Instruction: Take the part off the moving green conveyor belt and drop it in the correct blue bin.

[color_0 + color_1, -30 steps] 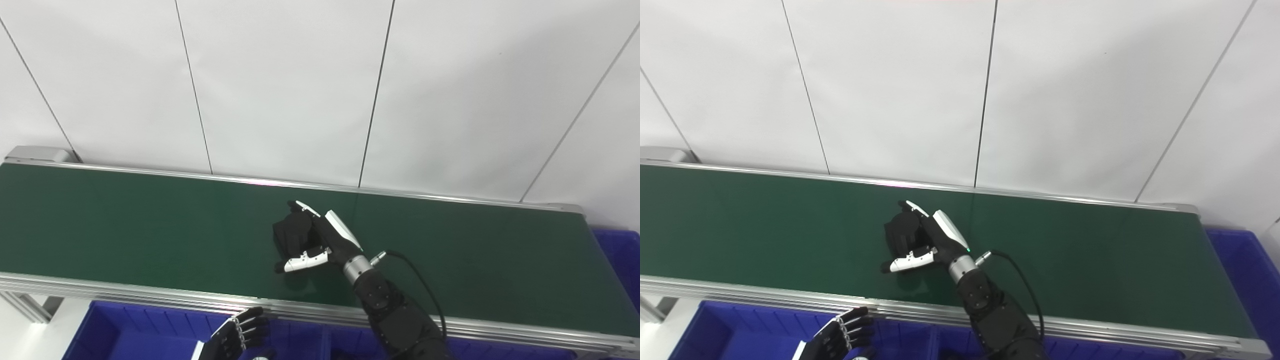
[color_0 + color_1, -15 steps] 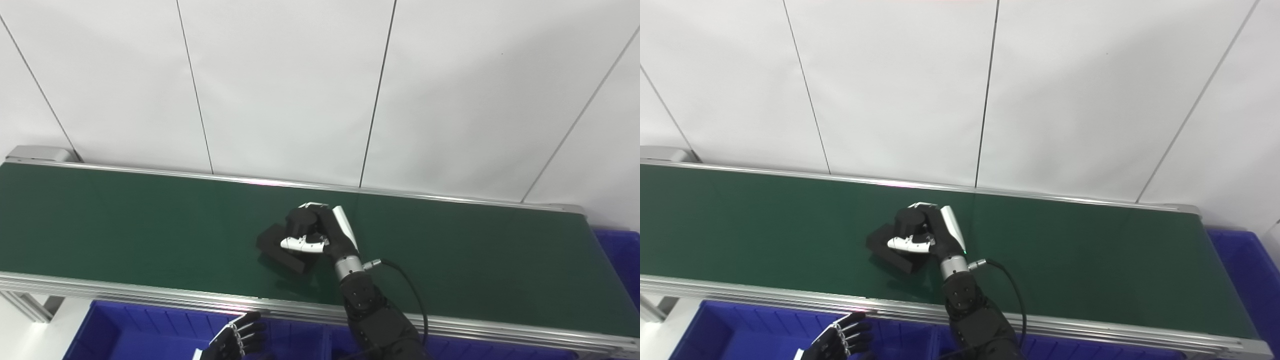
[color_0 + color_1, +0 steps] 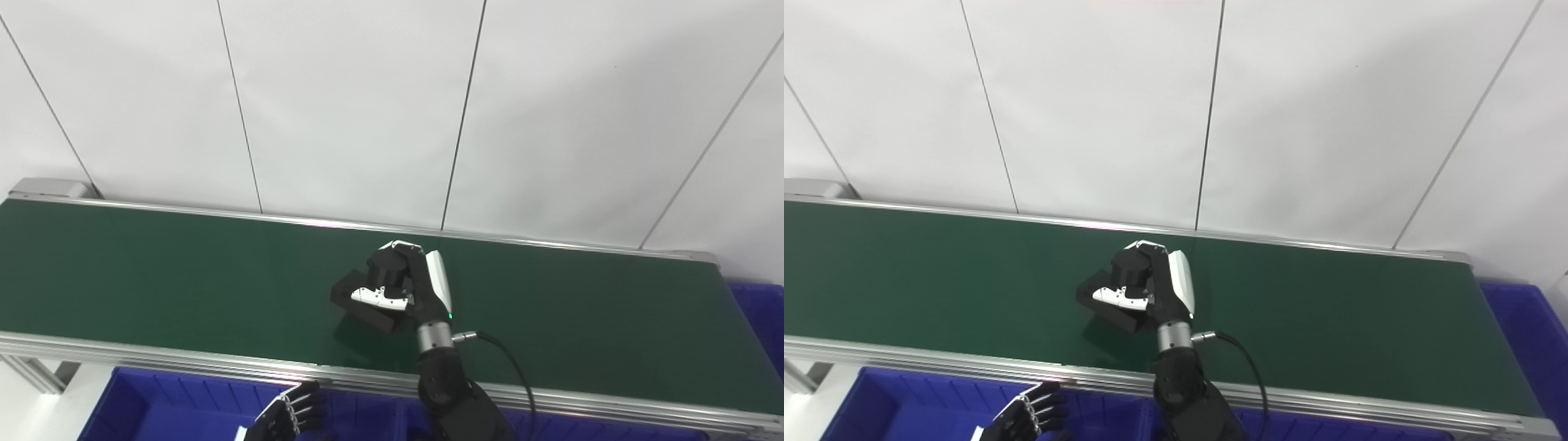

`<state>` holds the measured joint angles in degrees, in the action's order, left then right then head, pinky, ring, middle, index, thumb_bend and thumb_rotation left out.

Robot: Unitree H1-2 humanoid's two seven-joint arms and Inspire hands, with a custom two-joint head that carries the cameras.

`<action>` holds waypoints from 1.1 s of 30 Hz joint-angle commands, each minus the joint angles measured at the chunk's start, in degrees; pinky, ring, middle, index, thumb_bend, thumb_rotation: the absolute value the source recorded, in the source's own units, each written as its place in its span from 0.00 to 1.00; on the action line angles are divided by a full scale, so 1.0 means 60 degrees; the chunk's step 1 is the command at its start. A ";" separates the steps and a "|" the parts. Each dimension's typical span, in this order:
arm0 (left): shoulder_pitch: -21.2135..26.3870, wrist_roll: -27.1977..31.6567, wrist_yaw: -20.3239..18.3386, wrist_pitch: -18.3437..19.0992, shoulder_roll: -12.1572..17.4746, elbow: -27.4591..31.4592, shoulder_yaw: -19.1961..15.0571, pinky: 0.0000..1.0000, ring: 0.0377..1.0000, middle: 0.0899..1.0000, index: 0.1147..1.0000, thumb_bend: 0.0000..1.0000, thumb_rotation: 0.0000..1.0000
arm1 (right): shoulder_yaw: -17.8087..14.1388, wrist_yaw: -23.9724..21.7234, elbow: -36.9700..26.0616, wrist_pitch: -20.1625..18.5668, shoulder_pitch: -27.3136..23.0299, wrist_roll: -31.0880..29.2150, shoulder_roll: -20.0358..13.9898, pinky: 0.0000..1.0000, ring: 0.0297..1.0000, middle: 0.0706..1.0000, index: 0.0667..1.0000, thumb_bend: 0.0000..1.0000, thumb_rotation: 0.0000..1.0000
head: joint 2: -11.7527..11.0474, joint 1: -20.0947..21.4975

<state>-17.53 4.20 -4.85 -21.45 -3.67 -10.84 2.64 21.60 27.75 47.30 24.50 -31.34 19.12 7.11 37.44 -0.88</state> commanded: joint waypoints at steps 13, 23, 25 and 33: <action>0.0113 0.0311 -0.0261 0.0067 0.0130 0.0487 0.0149 0.66 0.66 0.68 0.72 0.55 0.00 | 0.0060 -0.0013 -0.6140 0.0194 0.2892 0.1665 -0.0838 0.06 0.06 0.05 0.05 0.56 0.00 | 0.0138 0.1040; 0.0058 0.0398 -0.0415 0.0469 0.0375 0.0909 0.0228 0.65 0.66 0.68 0.71 0.56 0.00 | -0.0919 -0.0713 -0.7555 -0.0112 0.5089 0.0961 -0.0618 0.06 0.06 0.06 0.05 0.56 0.00 | 0.0631 0.1600; 0.0034 0.0495 -0.0492 0.0672 0.0431 0.1083 0.0245 0.66 0.66 0.68 0.72 0.56 0.00 | -0.1037 -0.0954 -0.7855 -0.0278 0.5416 0.0690 -0.0546 0.05 0.06 0.06 0.04 0.54 0.00 | 0.0791 0.1728; -0.0006 0.0746 -0.0693 0.1226 0.0644 0.1556 0.0281 0.65 0.66 0.68 0.72 0.58 0.00 | -0.1678 -0.0945 -0.8330 -0.0373 0.6464 0.0522 -0.0110 0.04 0.05 0.04 0.03 0.53 0.00 | 0.1370 0.2179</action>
<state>-17.72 7.98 -8.19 -13.91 -0.27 -3.83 4.29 11.66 21.90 -0.97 22.10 7.39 22.59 4.78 45.62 12.22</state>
